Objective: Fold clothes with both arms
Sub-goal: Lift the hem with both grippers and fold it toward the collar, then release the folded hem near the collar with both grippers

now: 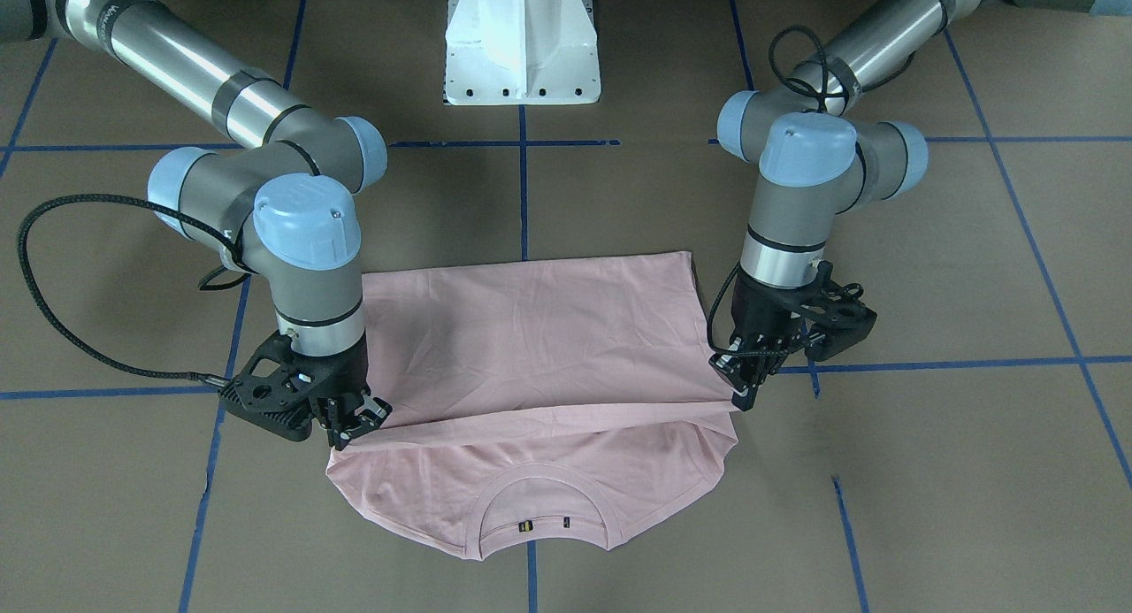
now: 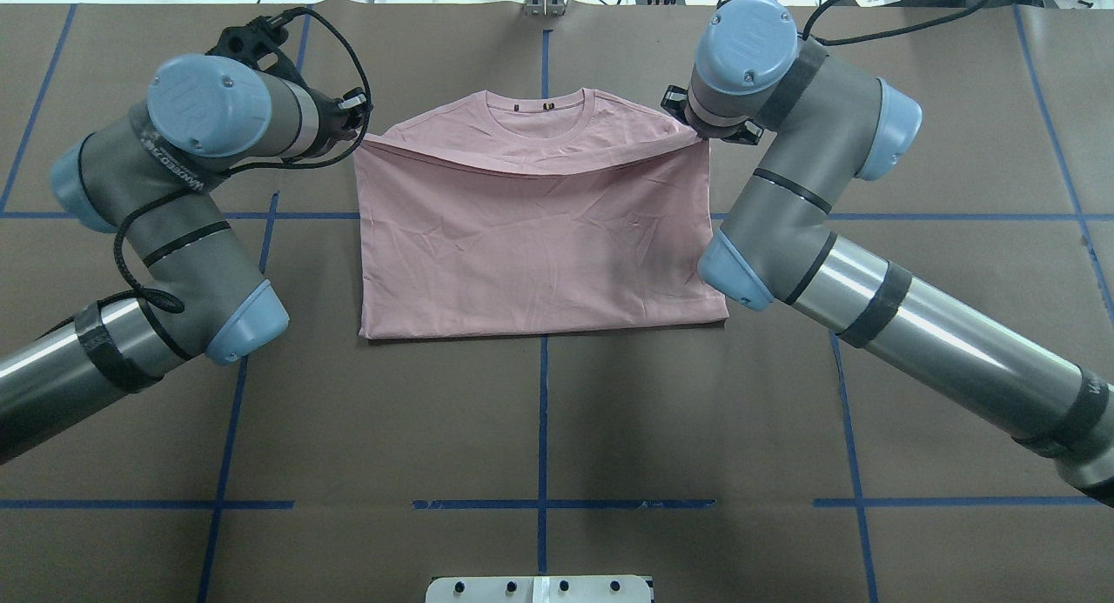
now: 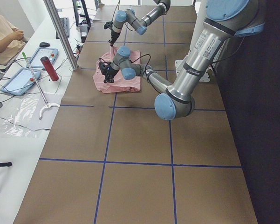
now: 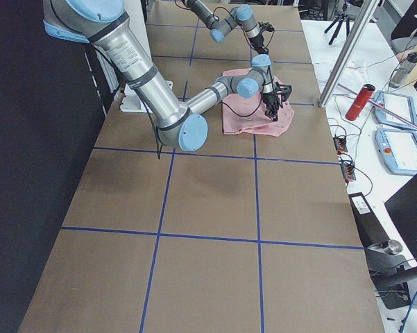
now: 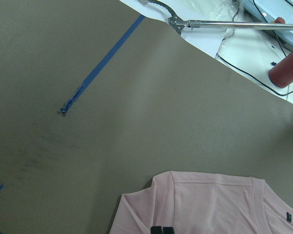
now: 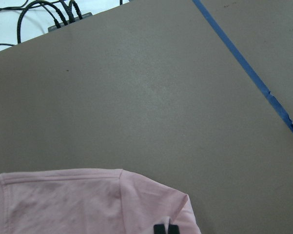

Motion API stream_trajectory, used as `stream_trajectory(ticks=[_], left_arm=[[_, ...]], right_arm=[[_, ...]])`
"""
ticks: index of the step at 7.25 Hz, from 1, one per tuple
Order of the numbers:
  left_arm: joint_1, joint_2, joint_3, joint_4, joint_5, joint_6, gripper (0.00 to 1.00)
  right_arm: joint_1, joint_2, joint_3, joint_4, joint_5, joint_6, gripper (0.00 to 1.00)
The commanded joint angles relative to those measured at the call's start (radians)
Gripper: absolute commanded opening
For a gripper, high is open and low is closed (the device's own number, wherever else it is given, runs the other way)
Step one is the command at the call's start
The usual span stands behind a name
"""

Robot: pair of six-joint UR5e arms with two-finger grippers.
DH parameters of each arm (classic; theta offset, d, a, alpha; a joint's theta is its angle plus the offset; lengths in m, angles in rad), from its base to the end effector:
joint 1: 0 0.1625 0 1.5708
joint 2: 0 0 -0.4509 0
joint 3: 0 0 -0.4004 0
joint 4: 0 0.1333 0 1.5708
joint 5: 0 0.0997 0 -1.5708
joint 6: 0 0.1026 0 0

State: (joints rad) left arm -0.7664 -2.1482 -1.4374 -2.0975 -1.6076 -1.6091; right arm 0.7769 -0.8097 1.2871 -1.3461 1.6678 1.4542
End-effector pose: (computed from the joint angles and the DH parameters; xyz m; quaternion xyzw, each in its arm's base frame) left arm 0.4495 -0.6125 0.3439 0.1509 0.4417 -0.3384 0.8171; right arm -0.4902 -0.6549 0.3186 0.1073 -0.3294 0.2883 0.8927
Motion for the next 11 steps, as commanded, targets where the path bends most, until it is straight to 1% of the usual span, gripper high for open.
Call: stream_trajectory(ticks=[1, 2, 4, 5, 6, 7, 8, 9, 10, 11], left_arm=[[0.002, -0.013, 0.081, -0.074, 0.0, 0.0, 0.0], [0.002, -0.013, 0.095, -0.085, 0.0, 0.0, 0.0], [0.004, -0.018, 0.092, -0.087, 0.0, -0.002, 0.0], [0.004, -0.015, 0.094, -0.087, 0.0, 0.0, 0.0], [0.006, -0.013, 0.094, -0.087, 0.0, 0.0, 0.14], [0.006, -0.01, 0.094, -0.087, -0.003, 0.024, 0.3], [0.003, -0.007, 0.091, -0.102, -0.006, 0.062, 0.44], [0.001, -0.001, 0.086, -0.142, -0.008, 0.063, 0.51], [-0.001, -0.001, 0.074, -0.148, -0.026, 0.061, 0.54], [-0.001, 0.001, 0.055, -0.148, -0.056, 0.054, 0.54]], right_arm=[[-0.002, 0.007, -0.06, 0.016, 0.0, -0.001, 0.0], [-0.005, -0.003, -0.069, 0.028, -0.002, -0.003, 0.0], [-0.016, 0.003, -0.119, 0.132, -0.003, 0.005, 0.0], [-0.016, 0.004, -0.124, 0.137, -0.002, 0.006, 0.05], [-0.016, 0.003, -0.127, 0.139, -0.002, 0.005, 0.6], [-0.016, 0.003, -0.129, 0.162, -0.003, 0.005, 1.0], [-0.01, -0.008, -0.13, 0.229, 0.0, 0.011, 1.0], [0.004, -0.008, -0.111, 0.251, 0.006, 0.012, 1.0], [0.028, -0.081, 0.0, 0.252, 0.091, 0.014, 1.0], [0.031, -0.163, 0.124, 0.252, 0.139, 0.05, 1.0]])
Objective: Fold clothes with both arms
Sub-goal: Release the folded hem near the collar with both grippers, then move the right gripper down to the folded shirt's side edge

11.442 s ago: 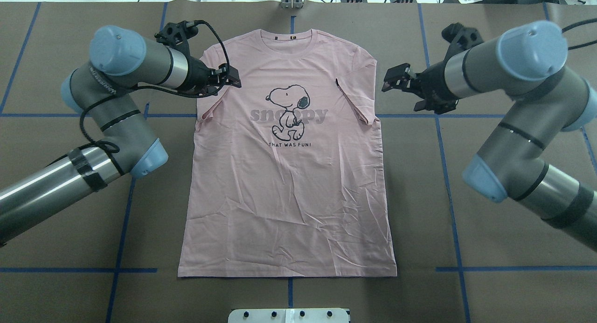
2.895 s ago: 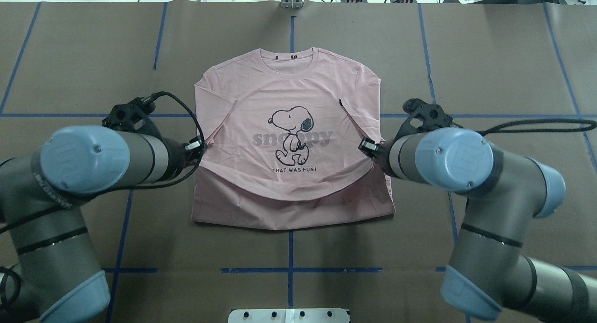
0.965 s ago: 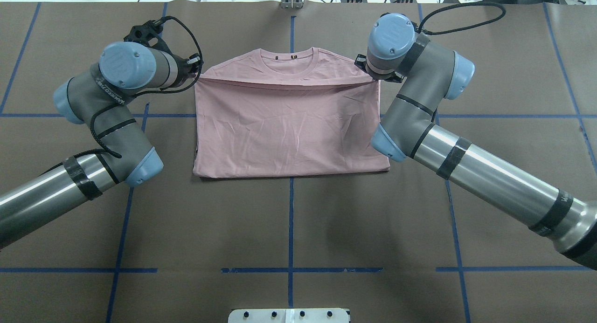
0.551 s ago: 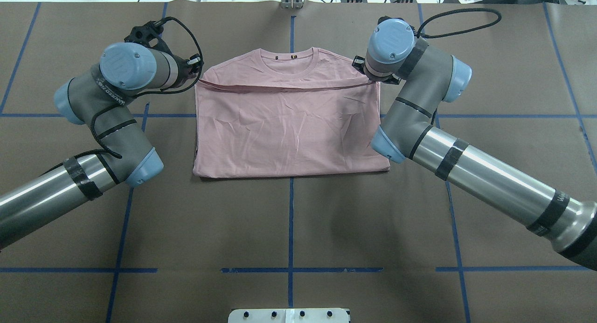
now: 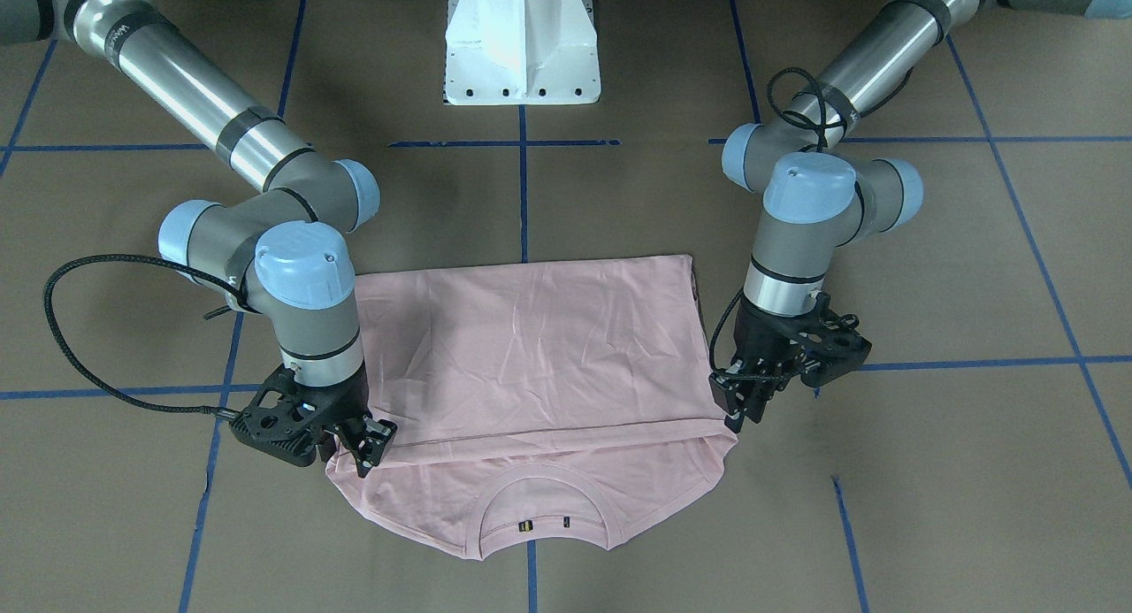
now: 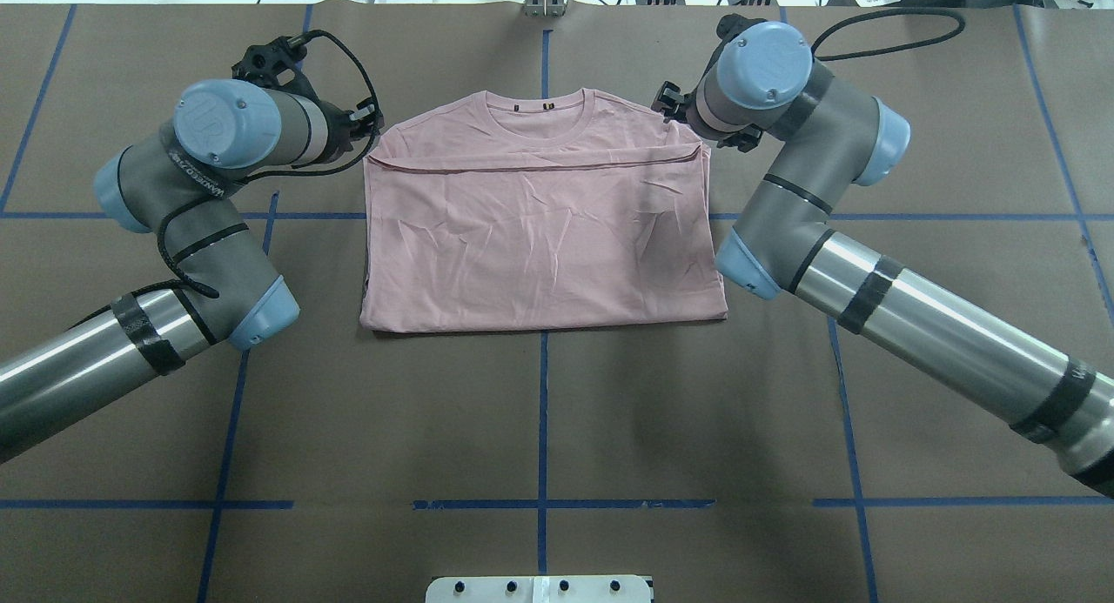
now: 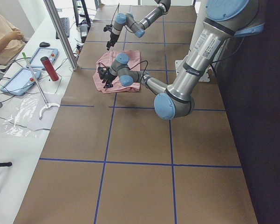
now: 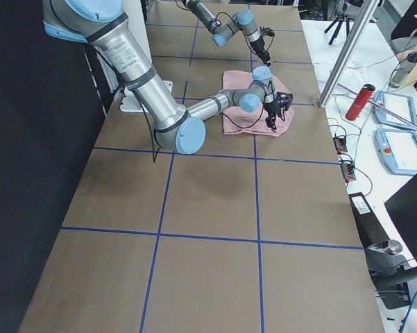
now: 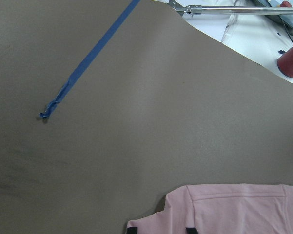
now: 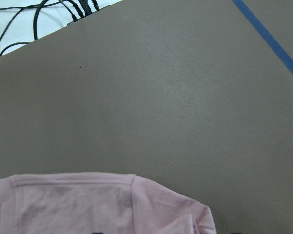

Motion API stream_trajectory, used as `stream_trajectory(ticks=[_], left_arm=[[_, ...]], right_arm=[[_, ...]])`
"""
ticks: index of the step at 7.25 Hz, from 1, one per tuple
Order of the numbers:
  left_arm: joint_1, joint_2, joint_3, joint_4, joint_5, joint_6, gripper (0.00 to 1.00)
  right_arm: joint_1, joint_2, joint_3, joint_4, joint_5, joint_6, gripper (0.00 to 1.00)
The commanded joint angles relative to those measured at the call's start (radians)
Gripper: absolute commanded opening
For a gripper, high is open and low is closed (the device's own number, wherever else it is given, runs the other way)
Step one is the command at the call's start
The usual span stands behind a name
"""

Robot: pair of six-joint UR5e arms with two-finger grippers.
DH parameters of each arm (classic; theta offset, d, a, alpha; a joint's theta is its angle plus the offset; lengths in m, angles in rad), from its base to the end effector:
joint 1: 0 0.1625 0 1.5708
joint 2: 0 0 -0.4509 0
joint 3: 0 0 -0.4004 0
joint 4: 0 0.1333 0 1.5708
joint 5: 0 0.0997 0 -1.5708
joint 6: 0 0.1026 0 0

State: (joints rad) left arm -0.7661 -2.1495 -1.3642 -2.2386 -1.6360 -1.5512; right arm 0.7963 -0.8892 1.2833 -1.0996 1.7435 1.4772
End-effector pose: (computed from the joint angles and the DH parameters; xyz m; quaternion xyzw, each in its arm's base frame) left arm 0.4587 -0.6170 0.3603 0.1640 0.4696 -0.3012 0.8136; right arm -0.4736 -0.6494 0.3485 0.1091 -0.4107 0.2773 0.8617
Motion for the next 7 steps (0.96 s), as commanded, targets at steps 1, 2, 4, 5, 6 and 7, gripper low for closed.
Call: stream_trajectory(ticks=[1, 2, 4, 5, 6, 7], left_arm=[[-0.002, 0.016, -0.042, -0.007, -0.03, -0.006, 0.54], [-0.004, 0.025, -0.05, -0.007, -0.03, -0.004, 0.54], [-0.006, 0.025, -0.061, -0.009, -0.03, -0.012, 0.54], [-0.004, 0.025, -0.075, -0.009, -0.03, -0.042, 0.54], [-0.004, 0.03, -0.076, -0.009, -0.028, -0.043, 0.54], [-0.004, 0.036, -0.078, -0.01, -0.028, -0.044, 0.54]], right_arm=[[-0.015, -0.191, 0.263, 0.006, 0.065, 0.102, 1.0], [-0.066, -0.309, 0.428, -0.002, 0.065, 0.133, 1.0], [-0.149, -0.368, 0.482, -0.002, 0.062, 0.367, 0.79], [-0.191, -0.407, 0.487, 0.006, 0.042, 0.452, 0.71], [-0.21, -0.41, 0.479, 0.006, 0.022, 0.454, 0.71], [-0.233, -0.409, 0.472, 0.006, 0.004, 0.454, 0.71]])
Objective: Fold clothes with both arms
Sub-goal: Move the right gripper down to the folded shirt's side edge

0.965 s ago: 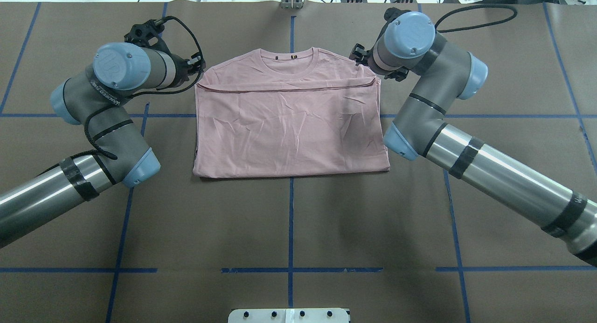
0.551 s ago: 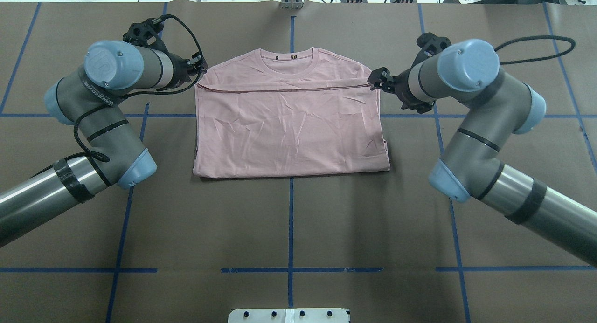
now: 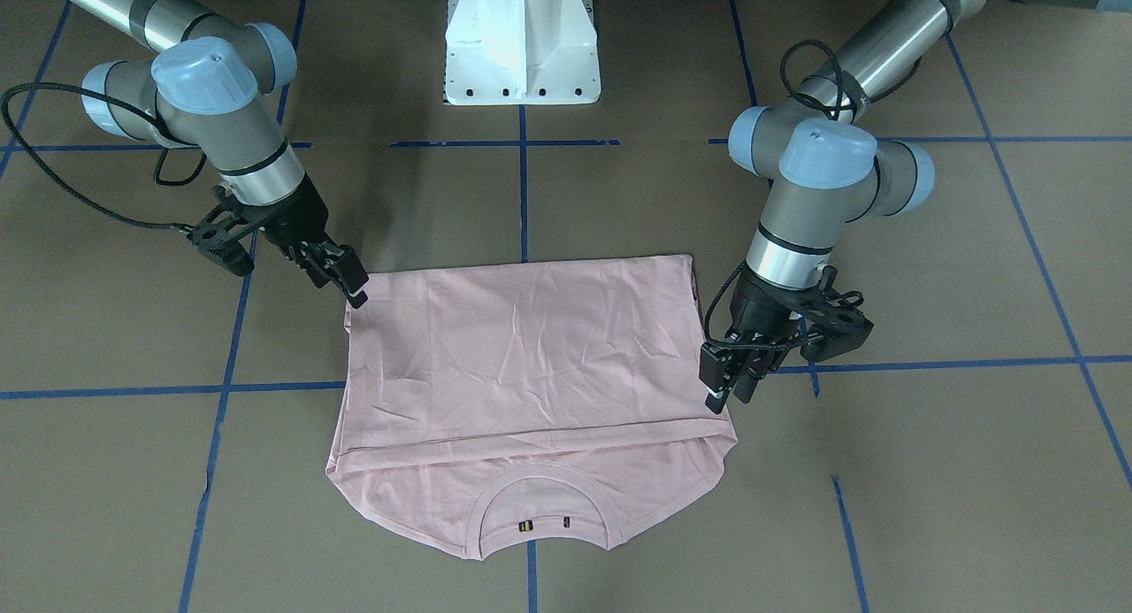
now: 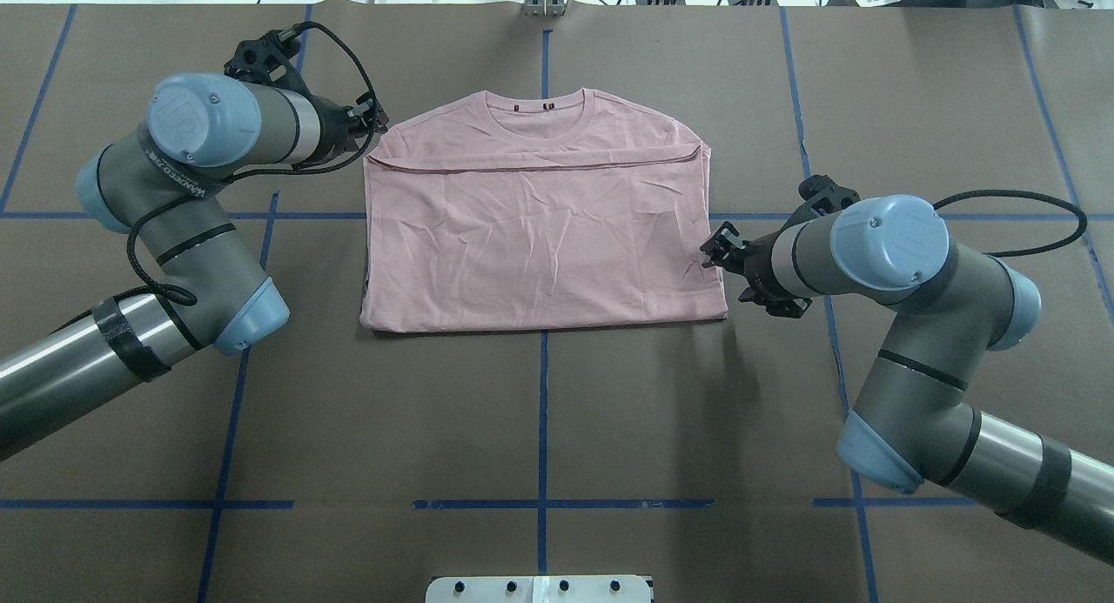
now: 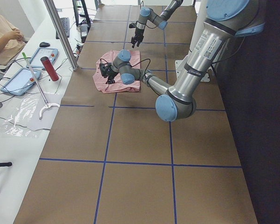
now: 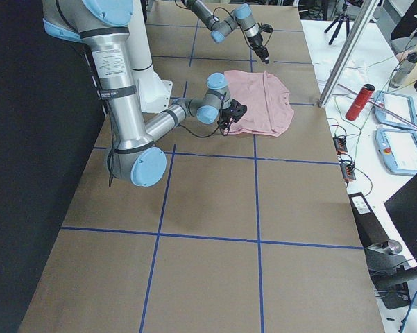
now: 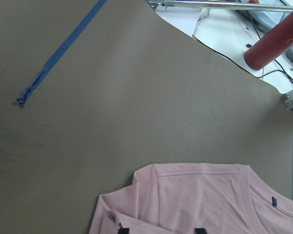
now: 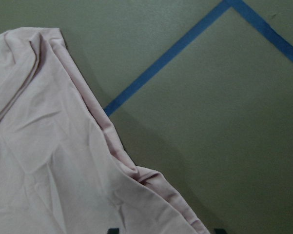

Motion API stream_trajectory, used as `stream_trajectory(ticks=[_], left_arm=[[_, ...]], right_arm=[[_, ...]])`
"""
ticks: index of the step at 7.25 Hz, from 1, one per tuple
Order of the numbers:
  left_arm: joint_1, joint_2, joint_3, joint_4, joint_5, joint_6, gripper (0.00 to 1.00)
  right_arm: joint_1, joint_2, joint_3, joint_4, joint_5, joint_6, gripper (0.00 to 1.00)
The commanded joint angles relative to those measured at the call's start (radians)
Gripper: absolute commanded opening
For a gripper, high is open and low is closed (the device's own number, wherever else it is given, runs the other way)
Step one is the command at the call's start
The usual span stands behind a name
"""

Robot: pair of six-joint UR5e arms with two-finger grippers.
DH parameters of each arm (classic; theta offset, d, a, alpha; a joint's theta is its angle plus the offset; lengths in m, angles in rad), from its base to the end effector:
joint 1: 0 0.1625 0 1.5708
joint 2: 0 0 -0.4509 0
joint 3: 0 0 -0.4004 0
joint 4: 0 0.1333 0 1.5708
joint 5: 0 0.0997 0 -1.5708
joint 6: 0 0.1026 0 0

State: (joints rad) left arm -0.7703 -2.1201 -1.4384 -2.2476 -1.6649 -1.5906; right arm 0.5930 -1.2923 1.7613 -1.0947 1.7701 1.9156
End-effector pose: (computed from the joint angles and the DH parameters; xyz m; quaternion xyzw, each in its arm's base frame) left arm 0.4436 -0.6027 0.3433 0.1530 0.4980 -0.3058 0.7969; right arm -0.4519 -0.4408 0.3931 -0.0318 -0.4604 0.3600 0.8108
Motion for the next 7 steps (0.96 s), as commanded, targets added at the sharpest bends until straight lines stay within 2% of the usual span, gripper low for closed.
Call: stream_trajectory(ticks=[1, 3, 5, 6, 7], left_arm=[[0.0, 0.006, -0.007, -0.007, 0.001, -0.005, 0.54], [0.0, 0.008, -0.008, -0.007, 0.002, -0.006, 0.54], [0.0, 0.008, -0.008, -0.007, 0.004, -0.005, 0.54], [0.0, 0.008, -0.01, -0.007, 0.004, -0.005, 0.54], [0.0, 0.008, -0.008, -0.007, 0.005, -0.006, 0.54]], right_arm=[[-0.039, -0.004, -0.006, 0.001, -0.029, 0.016, 0.71], [-0.056, -0.007, -0.008, -0.007, -0.029, 0.014, 0.69], [-0.062, -0.007, -0.016, -0.008, -0.031, 0.014, 0.61], [-0.062, -0.007, -0.019, -0.01, -0.031, 0.014, 0.47], [-0.062, -0.015, -0.023, -0.01, -0.031, 0.014, 0.4]])
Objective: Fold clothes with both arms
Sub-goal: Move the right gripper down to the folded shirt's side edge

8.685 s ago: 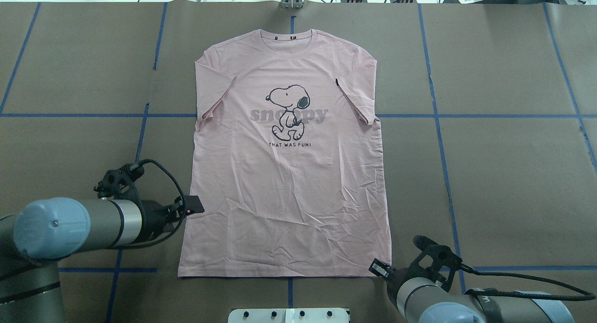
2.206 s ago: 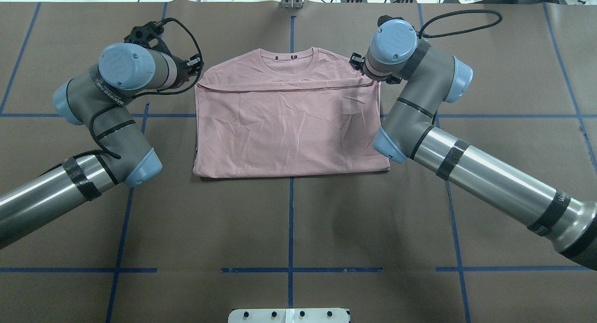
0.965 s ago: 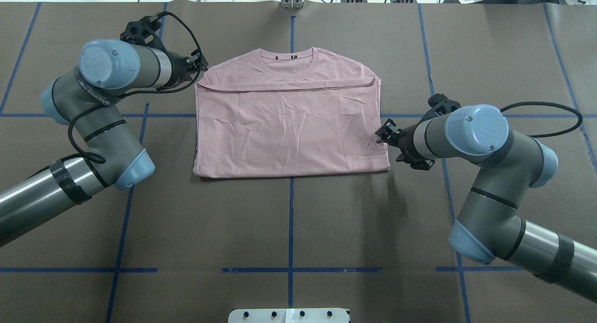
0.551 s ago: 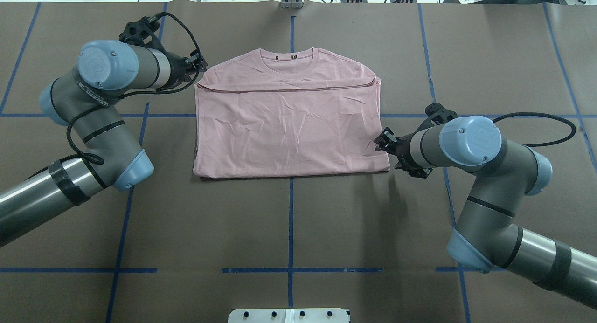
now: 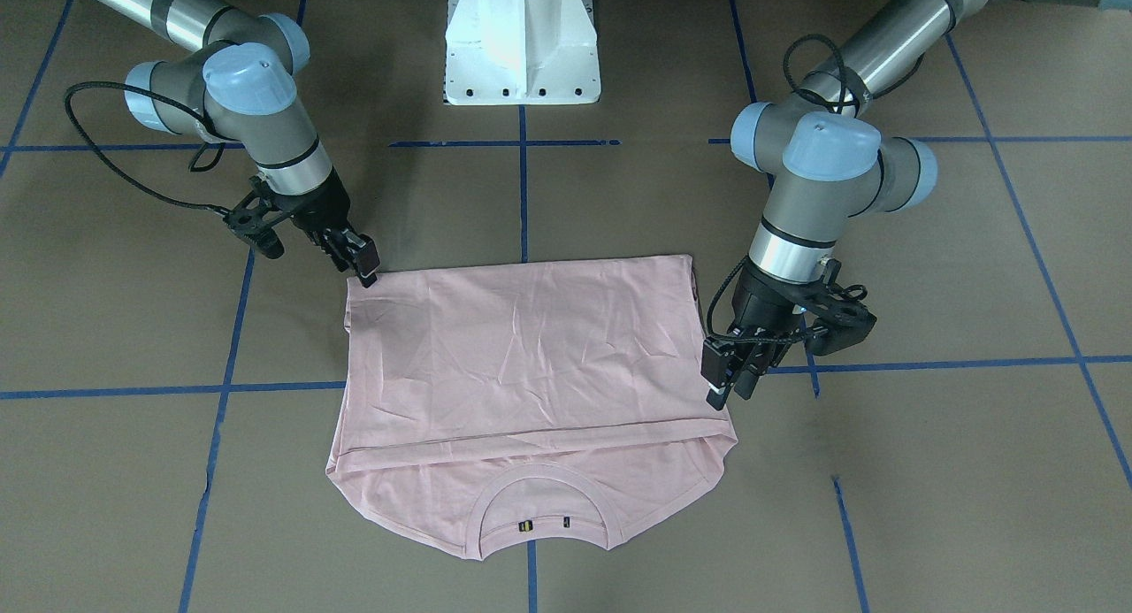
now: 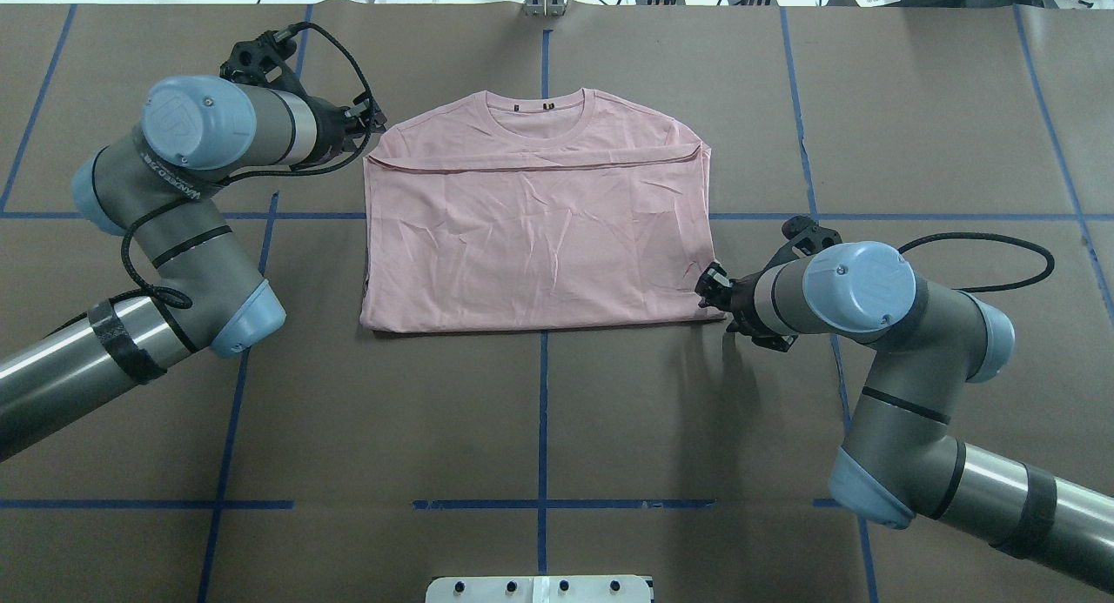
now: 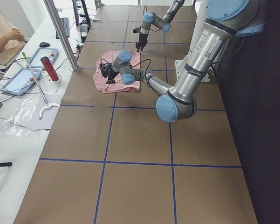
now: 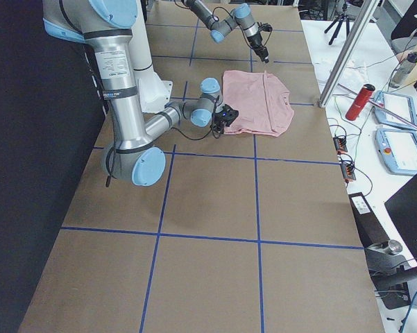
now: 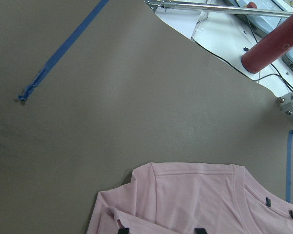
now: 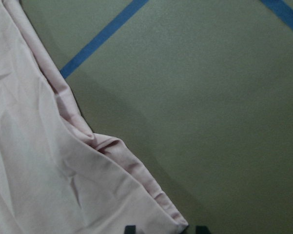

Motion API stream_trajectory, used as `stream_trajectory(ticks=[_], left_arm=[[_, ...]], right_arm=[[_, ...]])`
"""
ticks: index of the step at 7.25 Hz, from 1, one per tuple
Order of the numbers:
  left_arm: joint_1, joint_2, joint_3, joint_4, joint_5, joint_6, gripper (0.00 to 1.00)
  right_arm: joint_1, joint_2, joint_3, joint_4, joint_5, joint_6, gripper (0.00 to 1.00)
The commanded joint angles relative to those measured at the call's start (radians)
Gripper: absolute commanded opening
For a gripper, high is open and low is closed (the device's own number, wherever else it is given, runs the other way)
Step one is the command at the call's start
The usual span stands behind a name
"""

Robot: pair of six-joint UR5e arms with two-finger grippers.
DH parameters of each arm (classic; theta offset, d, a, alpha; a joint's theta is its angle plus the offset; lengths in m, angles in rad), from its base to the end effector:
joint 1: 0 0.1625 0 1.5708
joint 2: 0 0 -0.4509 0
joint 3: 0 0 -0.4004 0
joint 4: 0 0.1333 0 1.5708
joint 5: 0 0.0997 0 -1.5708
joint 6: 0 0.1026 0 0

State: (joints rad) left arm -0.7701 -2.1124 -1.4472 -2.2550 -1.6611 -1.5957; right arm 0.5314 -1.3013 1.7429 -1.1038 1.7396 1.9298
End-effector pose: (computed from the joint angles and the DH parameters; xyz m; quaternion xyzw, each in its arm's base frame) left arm 0.4409 -0.6005 0.3435 0.1546 0.5012 -0.3077 0.7939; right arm -0.4784 -0.4158 0.4096 -0.0378 -0.4422 0.3522 0.8240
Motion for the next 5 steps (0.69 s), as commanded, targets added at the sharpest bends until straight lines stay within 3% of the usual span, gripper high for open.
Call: stream_trajectory(ticks=[1, 2, 3, 5], left_arm=[[0.0, 0.0, 0.001, 0.002, 0.003, -0.001, 0.54], [0.0, 0.003, 0.001, 0.003, 0.003, -0.001, 0.54], [0.0, 0.009, -0.001, 0.002, 0.003, -0.004, 0.54], [0.0, 0.011, -0.001, 0.002, 0.003, -0.004, 0.54]], right_arm=[[0.001, -0.013, -0.005, -0.001, 0.0, 0.0, 0.36], [-0.001, -0.01, -0.006, -0.001, 0.0, 0.0, 0.26], [0.001, -0.009, -0.003, -0.001, 0.0, -0.003, 0.0], [0.001, -0.003, 0.007, 0.001, 0.0, -0.009, 0.0]])
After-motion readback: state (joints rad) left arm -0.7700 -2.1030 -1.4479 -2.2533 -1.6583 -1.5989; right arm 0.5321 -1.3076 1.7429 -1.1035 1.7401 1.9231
